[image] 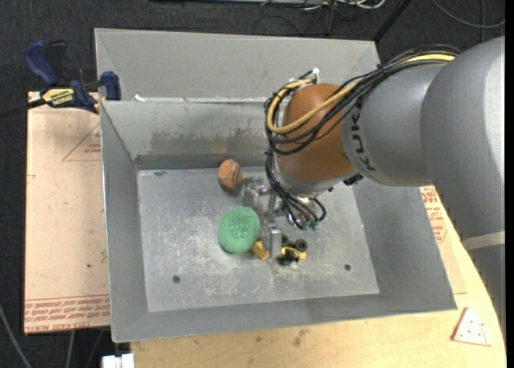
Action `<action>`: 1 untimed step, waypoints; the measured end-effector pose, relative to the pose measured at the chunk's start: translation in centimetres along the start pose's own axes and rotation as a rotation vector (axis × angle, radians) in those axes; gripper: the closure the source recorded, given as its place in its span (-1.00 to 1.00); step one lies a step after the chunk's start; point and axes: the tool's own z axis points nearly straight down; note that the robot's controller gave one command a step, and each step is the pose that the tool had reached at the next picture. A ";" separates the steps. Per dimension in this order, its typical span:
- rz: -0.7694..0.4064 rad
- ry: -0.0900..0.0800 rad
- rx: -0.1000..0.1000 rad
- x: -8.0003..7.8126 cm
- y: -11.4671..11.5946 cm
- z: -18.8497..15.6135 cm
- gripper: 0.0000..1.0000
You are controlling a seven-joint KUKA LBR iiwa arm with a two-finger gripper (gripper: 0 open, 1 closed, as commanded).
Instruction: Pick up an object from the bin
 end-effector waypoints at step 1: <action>-0.140 0.008 -0.002 -2.4 2.1 0.2 -1.00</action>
Offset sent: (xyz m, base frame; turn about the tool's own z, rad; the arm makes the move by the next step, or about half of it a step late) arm -0.0088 0.0405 -0.0091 -0.1343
